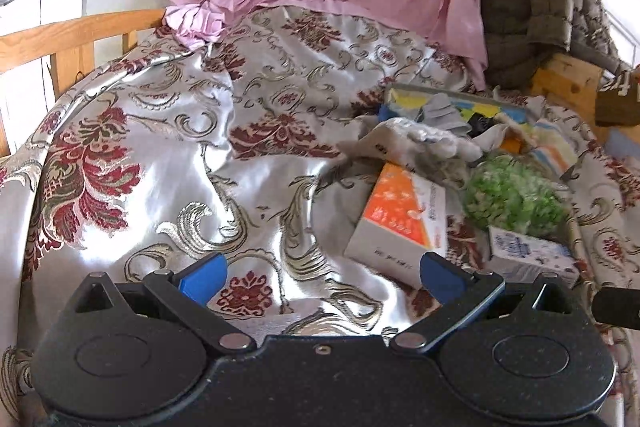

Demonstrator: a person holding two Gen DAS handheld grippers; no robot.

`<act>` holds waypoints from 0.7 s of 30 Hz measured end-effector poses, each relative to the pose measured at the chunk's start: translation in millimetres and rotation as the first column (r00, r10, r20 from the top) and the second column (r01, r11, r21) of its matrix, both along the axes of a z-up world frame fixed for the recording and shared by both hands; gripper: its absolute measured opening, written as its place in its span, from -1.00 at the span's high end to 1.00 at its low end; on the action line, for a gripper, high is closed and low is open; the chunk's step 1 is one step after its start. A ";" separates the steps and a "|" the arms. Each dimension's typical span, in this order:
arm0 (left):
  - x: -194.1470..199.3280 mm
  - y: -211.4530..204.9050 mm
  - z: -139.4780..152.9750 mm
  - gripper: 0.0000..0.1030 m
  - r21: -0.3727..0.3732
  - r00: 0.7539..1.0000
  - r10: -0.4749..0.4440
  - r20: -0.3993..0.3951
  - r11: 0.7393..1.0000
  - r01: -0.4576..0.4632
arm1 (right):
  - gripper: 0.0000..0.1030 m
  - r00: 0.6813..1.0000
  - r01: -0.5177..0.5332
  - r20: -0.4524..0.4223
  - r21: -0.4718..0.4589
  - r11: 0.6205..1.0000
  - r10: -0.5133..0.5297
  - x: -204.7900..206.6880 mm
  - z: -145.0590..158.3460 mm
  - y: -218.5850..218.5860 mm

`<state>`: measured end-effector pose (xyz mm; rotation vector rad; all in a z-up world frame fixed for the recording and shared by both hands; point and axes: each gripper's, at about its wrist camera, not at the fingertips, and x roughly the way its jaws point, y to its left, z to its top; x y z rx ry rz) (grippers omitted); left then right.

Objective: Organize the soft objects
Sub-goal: 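Move both grippers back toward the pile of items, then lower the right gripper onto the white crocheted cloth while the left gripper approaches the tan cloth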

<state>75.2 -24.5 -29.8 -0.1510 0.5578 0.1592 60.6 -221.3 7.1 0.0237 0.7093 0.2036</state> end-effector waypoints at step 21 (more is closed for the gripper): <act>31.1 15.8 -10.0 -0.98 -0.025 0.993 0.111 -0.033 0.993 -0.112 | -1.00 0.997 -0.064 0.048 0.106 0.992 0.059 32.3 -11.4 0.1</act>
